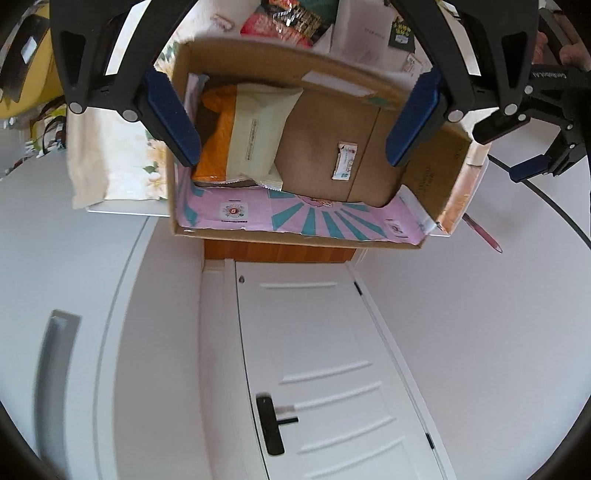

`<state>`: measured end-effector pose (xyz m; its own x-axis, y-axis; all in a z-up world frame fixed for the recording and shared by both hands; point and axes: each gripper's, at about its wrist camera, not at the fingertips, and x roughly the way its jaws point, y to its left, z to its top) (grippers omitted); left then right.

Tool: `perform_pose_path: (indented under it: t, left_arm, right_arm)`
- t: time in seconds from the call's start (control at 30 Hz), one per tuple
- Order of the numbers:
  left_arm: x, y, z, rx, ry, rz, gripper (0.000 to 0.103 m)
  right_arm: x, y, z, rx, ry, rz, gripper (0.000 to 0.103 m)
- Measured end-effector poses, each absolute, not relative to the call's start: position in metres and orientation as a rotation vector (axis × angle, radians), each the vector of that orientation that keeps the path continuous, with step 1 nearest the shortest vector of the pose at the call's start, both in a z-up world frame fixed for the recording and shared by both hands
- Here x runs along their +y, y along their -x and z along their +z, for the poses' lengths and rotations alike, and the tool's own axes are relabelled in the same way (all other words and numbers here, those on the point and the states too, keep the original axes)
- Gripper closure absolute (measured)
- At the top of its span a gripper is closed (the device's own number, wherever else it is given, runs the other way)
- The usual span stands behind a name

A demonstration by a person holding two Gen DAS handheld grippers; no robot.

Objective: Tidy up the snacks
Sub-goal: 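Drop the white bar into the box with the left tool while the right tool places the chip bag, then grasp the white square packet with the left tool while the right tool grasps the red-black pack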

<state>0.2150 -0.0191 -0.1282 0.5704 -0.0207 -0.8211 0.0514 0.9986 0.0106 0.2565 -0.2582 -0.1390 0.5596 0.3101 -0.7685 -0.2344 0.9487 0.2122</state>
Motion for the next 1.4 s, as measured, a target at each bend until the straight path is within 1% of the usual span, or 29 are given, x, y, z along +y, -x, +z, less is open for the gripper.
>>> perform_pose_path:
  t: [0.27,0.47,0.6,0.83,1.0,1.23,1.4]
  left_arm:
    - [-0.013,-0.173,-0.103,0.890,-0.025,-0.079,0.000]
    - [-0.016,-0.151,-0.103,0.899,-0.020,-0.136,0.000]
    - [-0.026,-0.142,-0.113,0.928,-0.016,-0.191,0.000]
    - [-0.055,-0.133,-0.142,1.023,0.015,-0.251,0.000]
    - [-0.080,-0.140,-0.180,1.108,0.031,-0.237,0.001]
    - [-0.105,-0.157,-0.241,1.199,0.048,-0.202,0.001]
    - [-0.110,-0.168,-0.269,1.248,0.053,-0.177,0.004]
  right_arm:
    - [-0.259,-0.206,-0.114,0.883,-0.044,0.217,0.003]
    - [-0.265,-0.161,-0.102,0.839,-0.019,0.163,0.003]
    - [-0.273,-0.137,-0.102,0.839,-0.037,0.126,0.003]
    - [-0.291,-0.109,-0.112,0.880,-0.109,0.069,0.003]
    - [-0.302,-0.105,-0.127,0.897,-0.124,0.066,0.003]
    - [-0.306,-0.117,-0.163,0.947,-0.145,0.073,0.003]
    - [-0.303,-0.132,-0.194,0.996,-0.179,0.077,0.003]
